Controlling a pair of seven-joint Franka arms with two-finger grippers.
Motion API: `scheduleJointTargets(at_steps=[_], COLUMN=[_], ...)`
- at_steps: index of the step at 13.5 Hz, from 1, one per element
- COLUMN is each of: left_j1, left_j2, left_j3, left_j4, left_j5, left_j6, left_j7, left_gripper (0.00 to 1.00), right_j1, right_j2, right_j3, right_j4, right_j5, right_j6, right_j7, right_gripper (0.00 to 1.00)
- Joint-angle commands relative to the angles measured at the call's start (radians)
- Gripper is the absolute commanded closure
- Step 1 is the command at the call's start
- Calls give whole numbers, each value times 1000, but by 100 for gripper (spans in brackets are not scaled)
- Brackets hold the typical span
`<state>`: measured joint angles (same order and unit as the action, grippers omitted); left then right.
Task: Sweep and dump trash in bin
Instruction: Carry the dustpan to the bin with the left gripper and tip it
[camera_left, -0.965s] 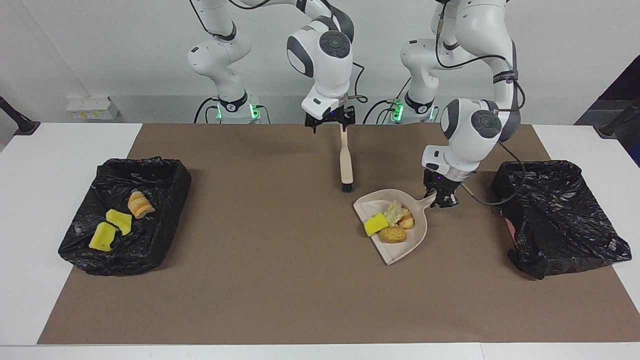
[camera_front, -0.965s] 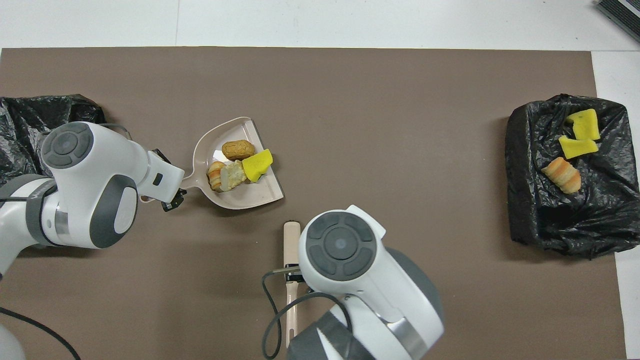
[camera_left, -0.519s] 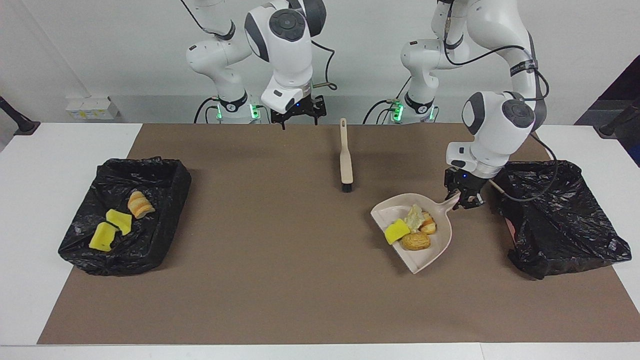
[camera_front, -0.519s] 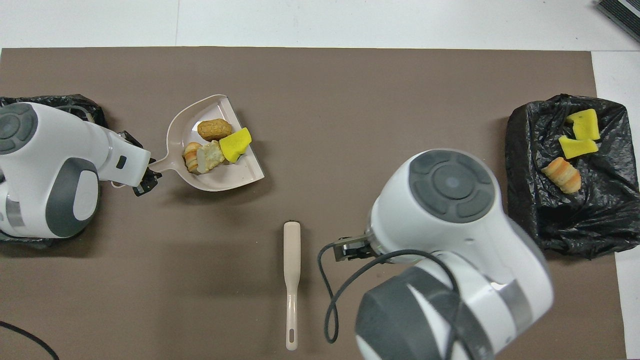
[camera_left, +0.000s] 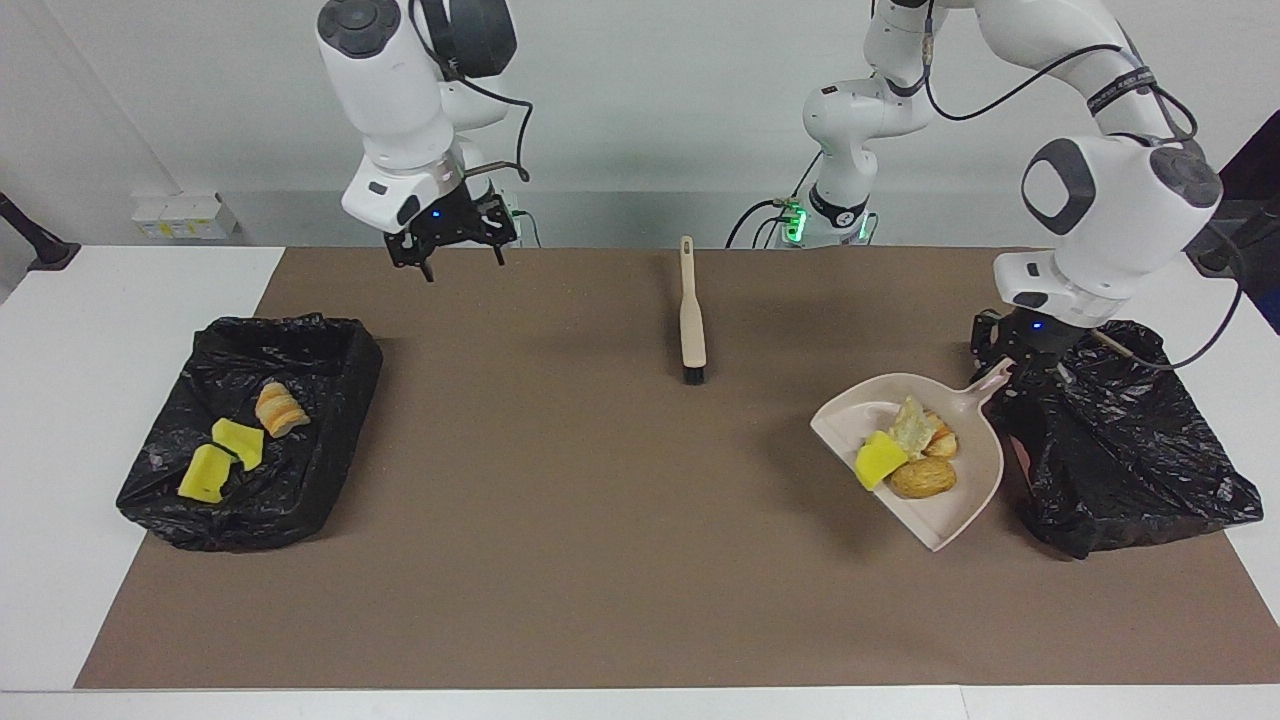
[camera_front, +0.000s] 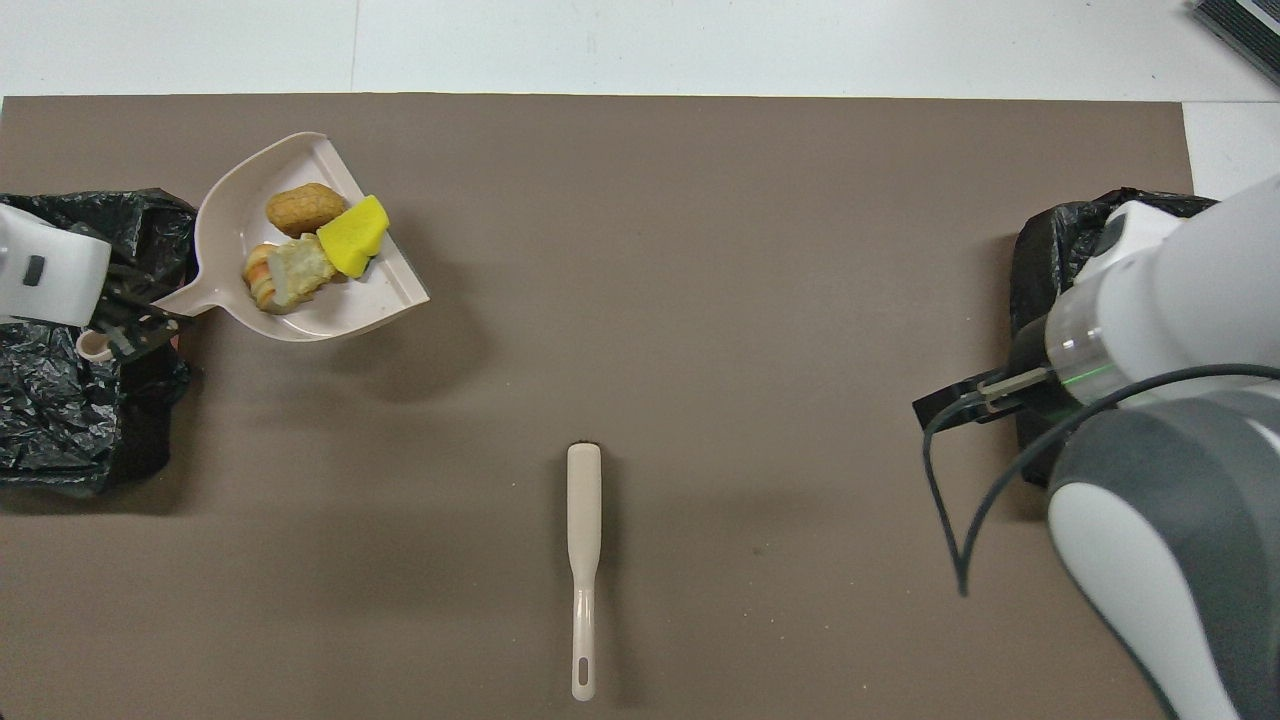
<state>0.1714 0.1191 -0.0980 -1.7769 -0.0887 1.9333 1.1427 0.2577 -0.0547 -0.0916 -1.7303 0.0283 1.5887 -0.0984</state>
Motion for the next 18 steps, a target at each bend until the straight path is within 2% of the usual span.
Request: scheduleJointTargets(at_steps=[1,4,5,6,8,10,14,16,18], left_j1=[123,267,363,399,436,456,419,382,350], left_j2=[16,57,118,134,178,217,223,223,223], left_j3=[-6,-5,-3,-3,4,4,-6,-6,-8], left_j4=[70,163,286,322,390,471,468,467,465], left_j5=[-13,-5,25,56,140,223,442,512,605], left_j6=[-82,-166,-242,-247,-240,-237,-180,-160,-137], left_j7=[38,135,191,202,236,244,313,313,313], left_gripper=[100,100,100,100,100,100,100,100,100], right_j1=[-56,-98,-113,-113,-113,-113,-113,-124,-211], right_j2=[4,12,50,76,88,88,85,78,62], right_j3=[-25,-83,-106,-106,-106,-103,-106,-109,-67], right_j4=[38,49,116,170,192,190,190,192,193], right_j5=[-36,-34,-38,-38,-39,-28,-38,-34,-21], right_j6=[-29,-29,-58,-97,-110,-102,-104,-107,-108], right_j7=[-84,-205,-198,-169,-72,-44,-47,-47,-44], right_gripper=[0,0,0,0,0,0,0,0,0])
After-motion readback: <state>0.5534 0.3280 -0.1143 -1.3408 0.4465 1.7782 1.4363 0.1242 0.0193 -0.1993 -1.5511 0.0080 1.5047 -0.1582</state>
